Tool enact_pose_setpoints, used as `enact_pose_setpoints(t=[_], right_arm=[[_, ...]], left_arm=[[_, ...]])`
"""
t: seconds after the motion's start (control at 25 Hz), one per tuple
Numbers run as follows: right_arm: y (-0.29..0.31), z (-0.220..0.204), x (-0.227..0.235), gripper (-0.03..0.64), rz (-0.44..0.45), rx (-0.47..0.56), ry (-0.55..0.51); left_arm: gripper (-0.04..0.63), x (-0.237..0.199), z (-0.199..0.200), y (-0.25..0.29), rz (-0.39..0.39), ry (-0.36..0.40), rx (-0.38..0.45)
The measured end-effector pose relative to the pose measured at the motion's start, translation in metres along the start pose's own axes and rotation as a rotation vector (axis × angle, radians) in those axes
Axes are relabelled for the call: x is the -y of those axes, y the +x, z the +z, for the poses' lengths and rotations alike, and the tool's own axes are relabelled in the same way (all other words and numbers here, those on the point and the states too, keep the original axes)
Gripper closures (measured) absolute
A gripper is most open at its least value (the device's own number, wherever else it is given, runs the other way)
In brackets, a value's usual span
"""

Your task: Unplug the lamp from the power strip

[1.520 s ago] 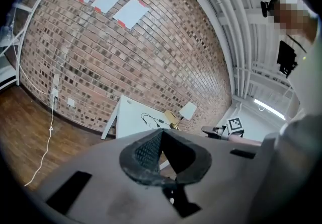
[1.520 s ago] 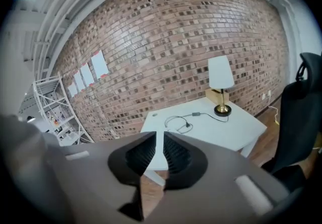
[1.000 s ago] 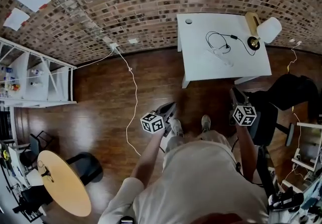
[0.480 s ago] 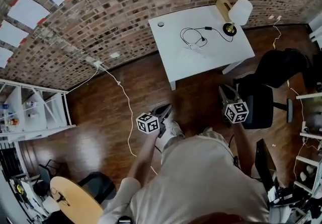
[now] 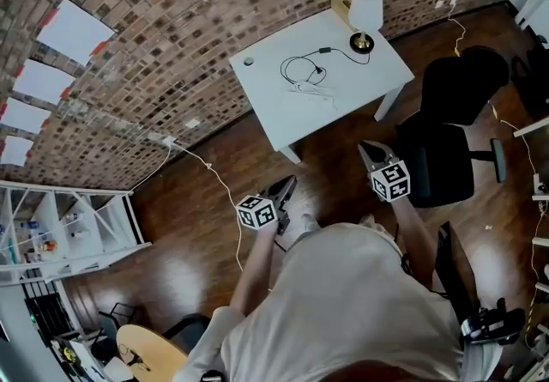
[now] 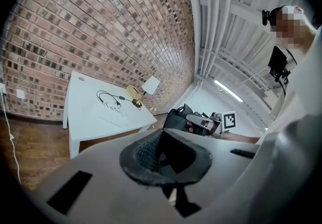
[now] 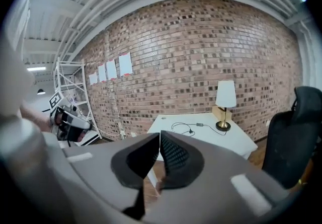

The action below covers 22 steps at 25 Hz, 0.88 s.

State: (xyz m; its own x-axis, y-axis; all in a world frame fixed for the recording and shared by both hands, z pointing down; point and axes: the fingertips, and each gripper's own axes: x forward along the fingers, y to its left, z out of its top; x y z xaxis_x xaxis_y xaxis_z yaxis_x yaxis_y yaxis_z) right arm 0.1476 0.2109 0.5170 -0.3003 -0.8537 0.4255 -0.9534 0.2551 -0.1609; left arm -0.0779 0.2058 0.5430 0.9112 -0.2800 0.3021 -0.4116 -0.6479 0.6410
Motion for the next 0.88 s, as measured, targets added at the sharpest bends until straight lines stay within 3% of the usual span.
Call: enact_pose_setpoints(t=[0.36, 0.48, 0.6, 0.76, 0.84, 0.88], right_arm=[[-0.009, 0.013, -0.002, 0.624, 0.019, 0.064, -0.046], [-0.022, 0.016, -0.002, 0.624, 0.037, 0.082, 0.009], [-0.033, 0.036, 0.005, 0.624, 0.054, 0.133, 0.058], [-0.061, 0.022, 0.003, 0.624, 0.108, 0.127, 0.128], [-0.075, 0.009, 0.007, 0.624, 0.129, 0.091, 0.166], [-0.082, 0.003, 0.011, 0.624, 0.139, 0.074, 0.183]], left_arm=[[0.592, 0.008, -0.005, 0.012, 0.081, -0.006, 0.035], [0.591, 0.028, -0.001, 0.014, 0.057, 0.028, 0.090], [0.591, 0.045, 0.025, 0.033, 0.028, 0.126, 0.142], [0.592, 0.078, 0.016, 0.067, -0.031, 0.162, 0.121], [0.487, 0.098, 0.005, 0.090, -0.065, 0.167, 0.105], [0.469, 0.108, 0.000, 0.103, -0.084, 0.170, 0.100]])
